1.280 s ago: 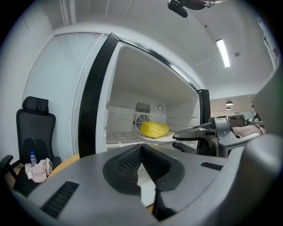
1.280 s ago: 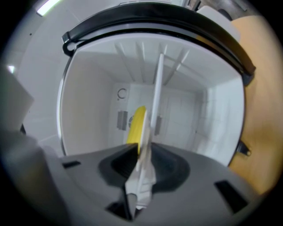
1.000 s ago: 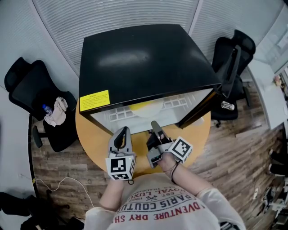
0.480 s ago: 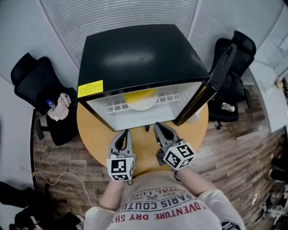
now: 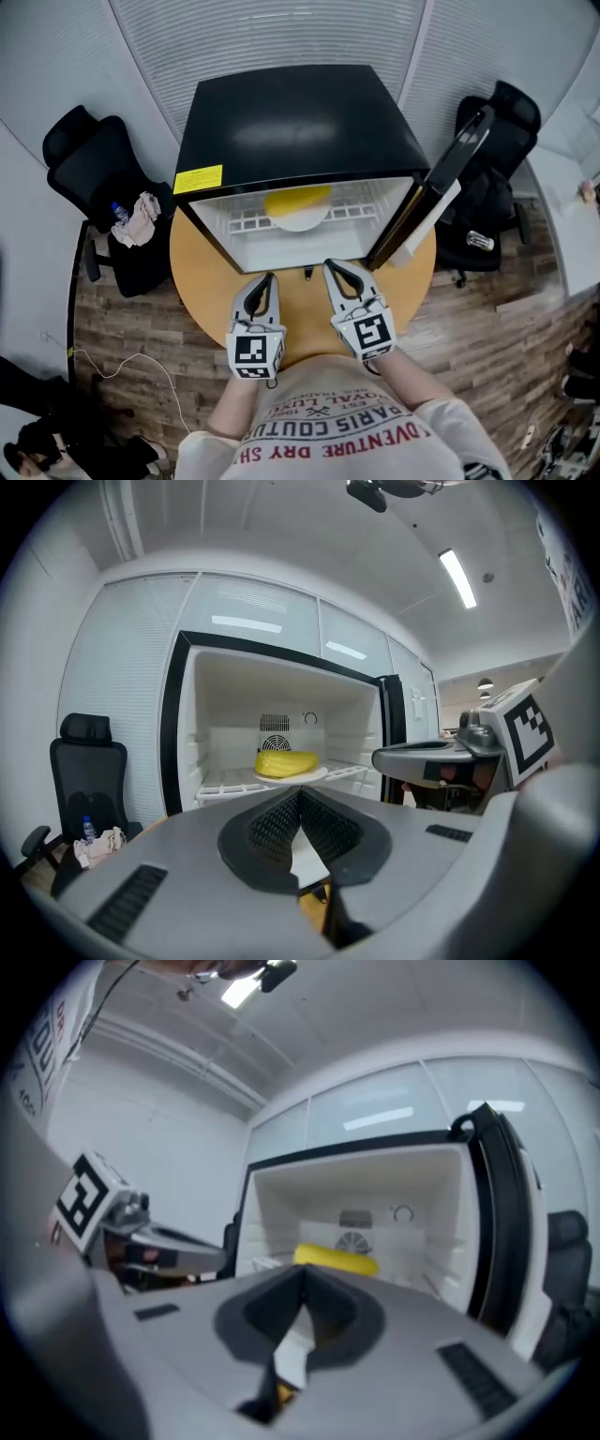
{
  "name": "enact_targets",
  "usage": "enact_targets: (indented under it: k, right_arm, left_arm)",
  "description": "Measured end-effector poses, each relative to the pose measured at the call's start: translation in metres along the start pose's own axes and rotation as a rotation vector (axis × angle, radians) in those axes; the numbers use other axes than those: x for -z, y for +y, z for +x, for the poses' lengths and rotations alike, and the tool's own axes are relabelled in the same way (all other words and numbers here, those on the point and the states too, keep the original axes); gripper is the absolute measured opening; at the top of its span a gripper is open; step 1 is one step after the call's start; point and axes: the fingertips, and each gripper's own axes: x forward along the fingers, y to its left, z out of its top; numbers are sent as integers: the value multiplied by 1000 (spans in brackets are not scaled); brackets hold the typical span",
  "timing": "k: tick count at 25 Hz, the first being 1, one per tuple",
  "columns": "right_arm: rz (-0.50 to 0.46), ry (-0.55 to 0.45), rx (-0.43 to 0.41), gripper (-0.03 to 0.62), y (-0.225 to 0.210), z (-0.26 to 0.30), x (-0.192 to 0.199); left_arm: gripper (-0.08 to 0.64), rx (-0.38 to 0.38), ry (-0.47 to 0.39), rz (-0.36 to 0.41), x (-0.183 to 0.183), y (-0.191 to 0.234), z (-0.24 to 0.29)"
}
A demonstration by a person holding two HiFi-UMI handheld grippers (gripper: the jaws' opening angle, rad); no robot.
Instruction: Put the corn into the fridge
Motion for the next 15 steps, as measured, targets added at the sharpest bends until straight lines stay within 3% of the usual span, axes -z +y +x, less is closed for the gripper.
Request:
enact_targets:
  k: [15]
  right_arm:
    - [30,48,-16,28,-3,-2,4]
  left_arm:
    - [32,-15,-17,-29,-13,-8,-1]
